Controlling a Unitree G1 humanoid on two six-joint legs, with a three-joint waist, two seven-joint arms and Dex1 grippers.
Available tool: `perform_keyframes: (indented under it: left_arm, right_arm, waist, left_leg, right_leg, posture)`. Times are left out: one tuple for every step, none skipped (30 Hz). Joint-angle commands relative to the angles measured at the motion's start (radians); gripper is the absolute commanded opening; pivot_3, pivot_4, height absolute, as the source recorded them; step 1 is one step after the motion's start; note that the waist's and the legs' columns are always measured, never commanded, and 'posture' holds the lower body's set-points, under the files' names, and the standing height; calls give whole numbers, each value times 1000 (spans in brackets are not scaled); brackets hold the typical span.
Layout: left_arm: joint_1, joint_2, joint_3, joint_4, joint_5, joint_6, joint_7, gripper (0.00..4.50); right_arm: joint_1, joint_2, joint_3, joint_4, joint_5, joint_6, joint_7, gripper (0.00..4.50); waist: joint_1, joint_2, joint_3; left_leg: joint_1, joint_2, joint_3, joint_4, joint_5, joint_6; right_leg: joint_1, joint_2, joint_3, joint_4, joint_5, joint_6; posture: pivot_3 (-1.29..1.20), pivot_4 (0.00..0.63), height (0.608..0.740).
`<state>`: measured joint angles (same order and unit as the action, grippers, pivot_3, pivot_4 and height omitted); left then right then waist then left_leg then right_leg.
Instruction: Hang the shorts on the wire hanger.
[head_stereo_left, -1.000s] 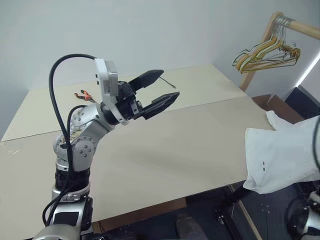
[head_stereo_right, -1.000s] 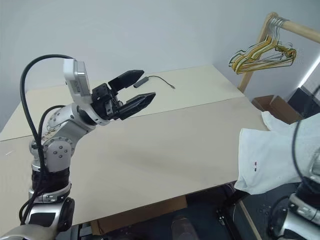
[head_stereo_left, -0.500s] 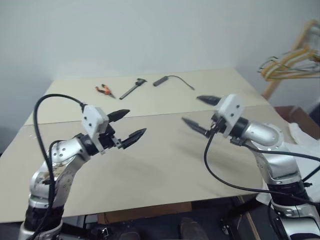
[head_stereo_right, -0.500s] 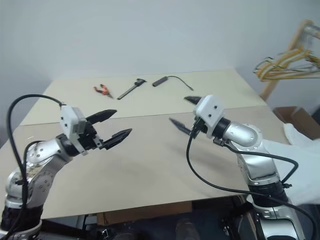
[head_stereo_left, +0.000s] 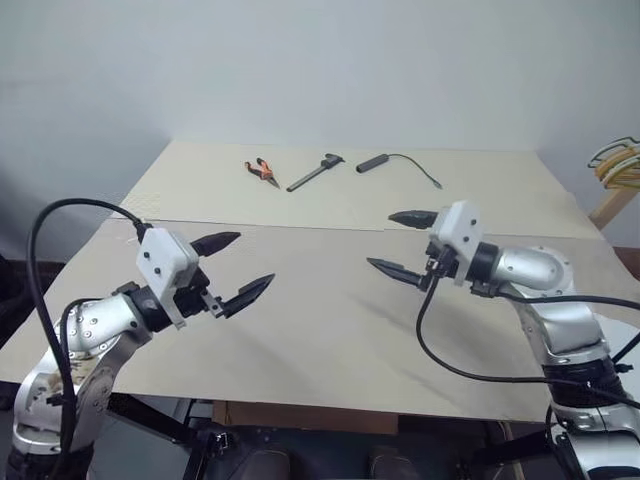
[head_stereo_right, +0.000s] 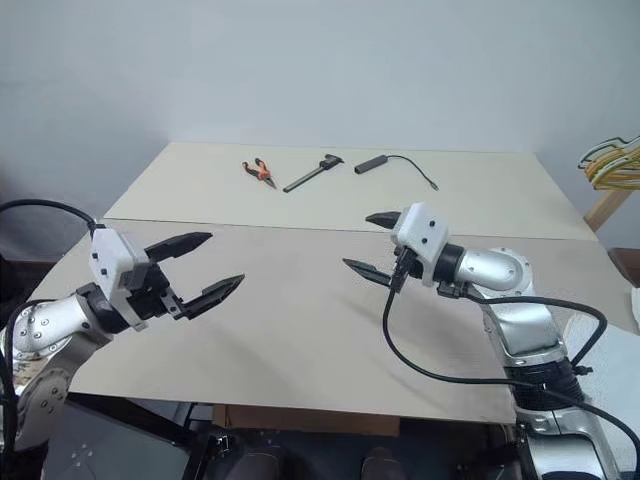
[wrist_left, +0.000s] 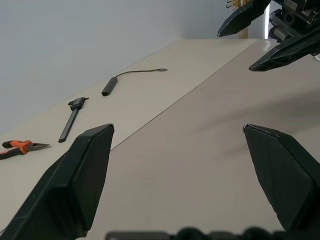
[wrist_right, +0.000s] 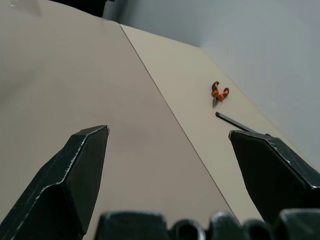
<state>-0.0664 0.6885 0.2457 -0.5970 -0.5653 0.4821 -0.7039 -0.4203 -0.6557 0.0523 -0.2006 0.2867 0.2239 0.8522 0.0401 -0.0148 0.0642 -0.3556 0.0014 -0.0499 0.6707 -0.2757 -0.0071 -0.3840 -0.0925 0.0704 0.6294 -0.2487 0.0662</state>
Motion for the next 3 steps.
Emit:
perform_keyframes:
  left_arm:
    - [-31,10,-5,-2,-7,-10,-9,4500]
    - [-36,8,-9,0,-5,-10,-8,4500]
    - [-41,6,-15,4,-3,-15,-13,4500]
  right_arm:
    - [13,-10,-39,-62,-2,-8,-16,4476]
    - [17,-11,-41,-66,-2,-7,-18,4476]
    - [22,-10,-43,-70,-4,-6,-23,4476]
  waist:
    - [0,0,0]
    - [-1,0,0]
    - [-1,0,0]
  left_leg:
    - [0,0,0,0,0,0]
    - [0,0,0,0,0,0]
    - [0,0,0,0,0,0]
  right_leg:
    - [0,0,0,0,0,0]
    - [0,0,0,0,0,0]
    - [0,0,0,0,0,0]
  posture:
    - [104,22,740]
    - [104,22,740]
    - [98,18,740]
